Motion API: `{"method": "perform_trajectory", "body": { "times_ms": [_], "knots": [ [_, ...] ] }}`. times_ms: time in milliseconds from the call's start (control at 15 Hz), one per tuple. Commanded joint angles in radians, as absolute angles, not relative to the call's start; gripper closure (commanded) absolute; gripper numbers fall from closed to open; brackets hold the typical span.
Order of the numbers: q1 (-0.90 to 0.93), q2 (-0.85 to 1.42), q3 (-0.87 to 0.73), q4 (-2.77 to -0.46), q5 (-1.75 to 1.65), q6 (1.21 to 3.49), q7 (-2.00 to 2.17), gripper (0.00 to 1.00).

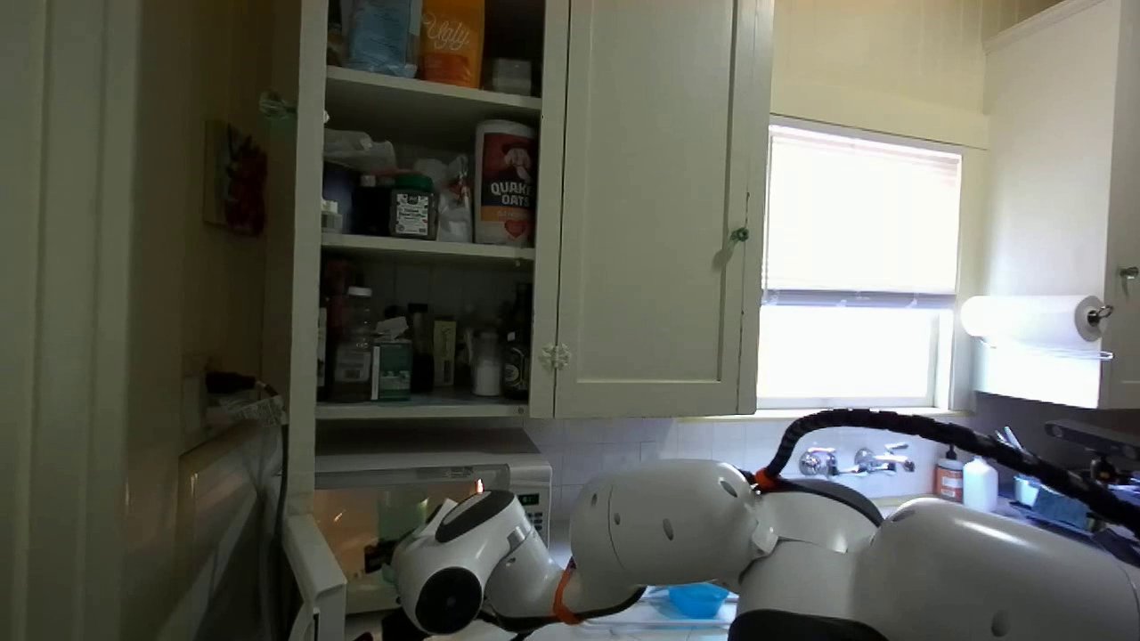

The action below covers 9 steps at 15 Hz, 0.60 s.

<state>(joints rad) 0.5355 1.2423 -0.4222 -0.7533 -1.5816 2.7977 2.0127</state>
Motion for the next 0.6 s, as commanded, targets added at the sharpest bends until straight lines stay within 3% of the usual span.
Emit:
{"method": "perform_trajectory", "body": {
  "times_ms": [0,533],
  "knots": [
    [0.641,1.209,-0.515,-0.870,-1.716,2.765,2.249,0.46],
    [0.895,1.100,-0.682,-1.234,-1.850,2.484,2.618,0.46]
  ]
}}
